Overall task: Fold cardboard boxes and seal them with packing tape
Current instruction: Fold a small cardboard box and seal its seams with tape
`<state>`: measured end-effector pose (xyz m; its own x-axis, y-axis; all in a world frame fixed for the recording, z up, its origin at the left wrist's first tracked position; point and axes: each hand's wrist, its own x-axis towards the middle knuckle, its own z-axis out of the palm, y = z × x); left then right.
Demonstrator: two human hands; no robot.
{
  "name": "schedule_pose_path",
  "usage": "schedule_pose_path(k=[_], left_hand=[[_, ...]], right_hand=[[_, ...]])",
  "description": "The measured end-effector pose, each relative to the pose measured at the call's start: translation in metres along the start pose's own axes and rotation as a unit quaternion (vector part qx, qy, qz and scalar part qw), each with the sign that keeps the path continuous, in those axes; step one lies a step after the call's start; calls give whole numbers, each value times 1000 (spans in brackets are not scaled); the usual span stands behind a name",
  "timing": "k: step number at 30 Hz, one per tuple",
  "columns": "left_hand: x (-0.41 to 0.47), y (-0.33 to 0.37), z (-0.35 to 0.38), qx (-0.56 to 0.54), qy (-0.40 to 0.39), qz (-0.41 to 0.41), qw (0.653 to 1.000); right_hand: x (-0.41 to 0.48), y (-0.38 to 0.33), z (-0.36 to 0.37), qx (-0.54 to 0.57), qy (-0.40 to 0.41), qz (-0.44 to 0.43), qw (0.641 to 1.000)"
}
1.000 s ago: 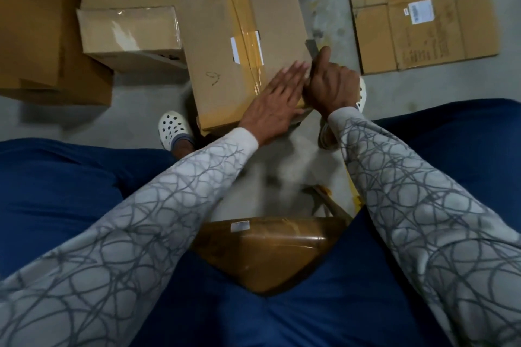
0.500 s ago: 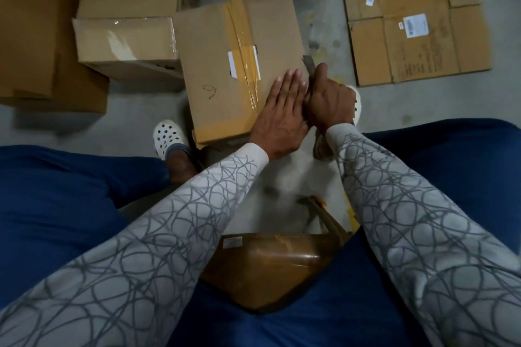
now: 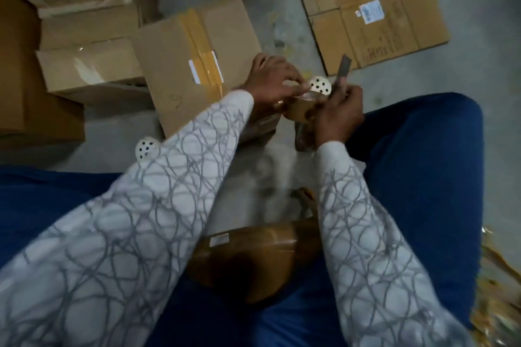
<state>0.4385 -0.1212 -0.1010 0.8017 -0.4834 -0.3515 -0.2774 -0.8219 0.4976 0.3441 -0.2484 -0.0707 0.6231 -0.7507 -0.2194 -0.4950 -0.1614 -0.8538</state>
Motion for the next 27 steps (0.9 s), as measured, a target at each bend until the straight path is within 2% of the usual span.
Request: schedule_pose_path(k=[3, 5, 7, 11, 16, 18, 23, 27], left_hand=[[18, 11, -25, -15, -178, -6, 984], [23, 10, -32, -10, -243, -27, 970], [26, 11, -34, -34, -275, -41, 960], [39, 13, -34, -91, -298, -60, 948], [44, 10, -32, -164, -282, -97, 940], [44, 10, -31, -188, -273, -110, 937], [44, 9, -27, -243, -240, -123, 932], [42, 9, -23, -241, -228, -98, 938]], right_hand=[[-29, 18, -16, 62, -5, 65, 996], [-43, 26, -23, 73, -31, 98, 992], [-51, 35, -23, 47, -66, 114, 990], [-61, 46, -13, -21, -110, 118, 987], [-64, 46, -11, -104, -164, 40, 980], [-66, 43, -13, -137, -153, -13, 978], [-58, 44, 0, -133, -74, -149, 977], [-48, 48, 7, -146, -59, -199, 967]])
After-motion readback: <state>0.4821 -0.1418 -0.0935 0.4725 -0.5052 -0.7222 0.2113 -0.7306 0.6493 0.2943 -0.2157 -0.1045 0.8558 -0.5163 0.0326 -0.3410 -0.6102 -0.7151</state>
